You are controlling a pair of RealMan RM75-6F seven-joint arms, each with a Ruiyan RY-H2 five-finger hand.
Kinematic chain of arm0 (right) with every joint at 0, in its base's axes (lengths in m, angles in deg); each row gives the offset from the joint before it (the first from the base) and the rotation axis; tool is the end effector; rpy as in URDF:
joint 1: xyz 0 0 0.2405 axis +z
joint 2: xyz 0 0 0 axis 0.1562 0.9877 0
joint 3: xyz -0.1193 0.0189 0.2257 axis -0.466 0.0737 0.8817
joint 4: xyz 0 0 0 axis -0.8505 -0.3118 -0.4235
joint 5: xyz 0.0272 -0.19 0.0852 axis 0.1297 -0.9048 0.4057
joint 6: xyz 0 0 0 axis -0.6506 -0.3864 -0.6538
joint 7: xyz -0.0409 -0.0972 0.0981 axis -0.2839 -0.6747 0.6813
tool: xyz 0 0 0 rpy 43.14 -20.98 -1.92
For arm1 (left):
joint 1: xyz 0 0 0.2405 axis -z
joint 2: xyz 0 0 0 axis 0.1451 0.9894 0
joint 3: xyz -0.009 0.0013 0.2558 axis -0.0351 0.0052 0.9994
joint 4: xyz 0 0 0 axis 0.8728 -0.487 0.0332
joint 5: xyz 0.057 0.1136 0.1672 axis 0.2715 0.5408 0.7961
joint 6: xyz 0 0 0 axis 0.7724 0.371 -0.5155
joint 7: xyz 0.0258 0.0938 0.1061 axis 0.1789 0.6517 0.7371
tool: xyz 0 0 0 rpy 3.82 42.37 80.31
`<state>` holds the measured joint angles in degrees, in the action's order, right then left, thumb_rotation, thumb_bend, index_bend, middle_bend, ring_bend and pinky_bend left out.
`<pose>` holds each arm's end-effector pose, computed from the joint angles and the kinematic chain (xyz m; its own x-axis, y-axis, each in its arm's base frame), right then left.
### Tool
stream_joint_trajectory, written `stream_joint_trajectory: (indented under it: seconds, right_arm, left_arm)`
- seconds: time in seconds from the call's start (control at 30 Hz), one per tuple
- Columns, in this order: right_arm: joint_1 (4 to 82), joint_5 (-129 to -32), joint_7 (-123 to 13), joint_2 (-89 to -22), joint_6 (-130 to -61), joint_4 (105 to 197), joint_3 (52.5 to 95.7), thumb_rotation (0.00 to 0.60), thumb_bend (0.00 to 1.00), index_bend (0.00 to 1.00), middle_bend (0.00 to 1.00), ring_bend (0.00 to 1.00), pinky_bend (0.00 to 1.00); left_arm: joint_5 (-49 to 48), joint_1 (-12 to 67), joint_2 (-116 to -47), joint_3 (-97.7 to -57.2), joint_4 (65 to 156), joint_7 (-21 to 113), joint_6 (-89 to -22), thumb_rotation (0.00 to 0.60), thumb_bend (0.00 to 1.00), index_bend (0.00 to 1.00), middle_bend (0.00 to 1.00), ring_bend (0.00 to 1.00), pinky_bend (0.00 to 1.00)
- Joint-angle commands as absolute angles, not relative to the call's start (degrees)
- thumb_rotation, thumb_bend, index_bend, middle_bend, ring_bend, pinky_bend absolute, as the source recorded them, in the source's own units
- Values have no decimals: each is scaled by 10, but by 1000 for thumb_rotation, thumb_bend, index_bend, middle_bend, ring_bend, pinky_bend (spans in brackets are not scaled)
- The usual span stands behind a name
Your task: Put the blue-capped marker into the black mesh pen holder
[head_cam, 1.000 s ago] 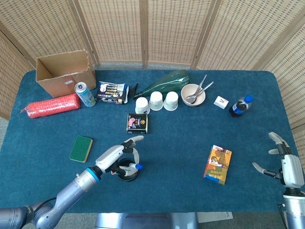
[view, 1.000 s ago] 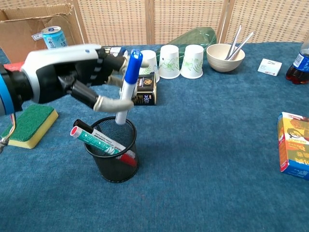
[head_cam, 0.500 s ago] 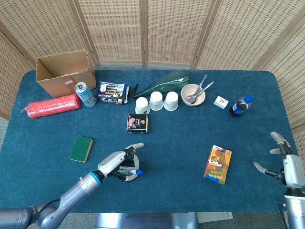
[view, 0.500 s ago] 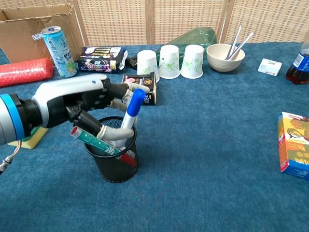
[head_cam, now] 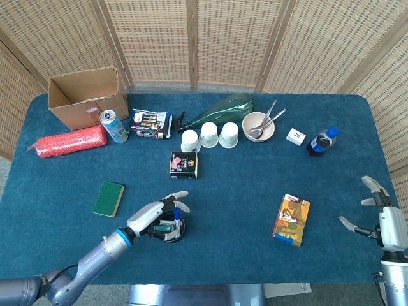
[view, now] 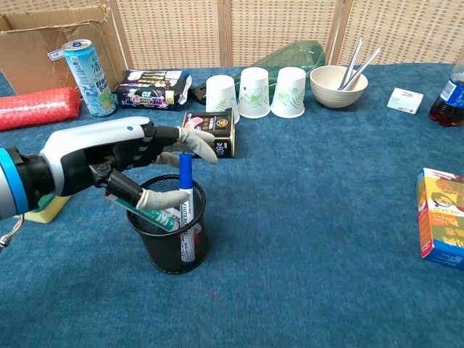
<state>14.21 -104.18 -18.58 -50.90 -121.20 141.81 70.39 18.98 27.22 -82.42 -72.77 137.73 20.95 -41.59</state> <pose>-0.3630 -0.1980 0.1406 -0.0425 0.1407 0.9891 -0.9978 -0.0564 -0.0349 -0.1288 0.2495 -0.0295 -0.1808 0.6985 0.6925 0.8963 -0.1729 0.4083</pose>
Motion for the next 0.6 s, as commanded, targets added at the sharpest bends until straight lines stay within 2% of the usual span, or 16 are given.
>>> stream_joint_trajectory:
  seconds: [0.03, 0.37, 0.6]
  right_arm:
    - [142, -1042, -186, -509, -1212, 1418, 704, 600, 0, 127, 157, 145, 431]
    - [142, -1047, -192, -510, -1214, 1421, 702, 600, 0, 127, 157, 144, 431]
    - [142, -1049, -196, -508, -1216, 1426, 703, 600, 0, 128, 157, 144, 431]
  left_arm:
    - [200, 268, -818, -728, 1379, 197, -428, 600, 413, 243, 0, 0, 104]
    - [254, 251, -771, -738, 1402, 133, -496, 600, 413, 221, 0, 0, 107]
    - [282, 228, -675, -725, 1415, 186, -536, 600, 413, 231, 0, 0, 106]
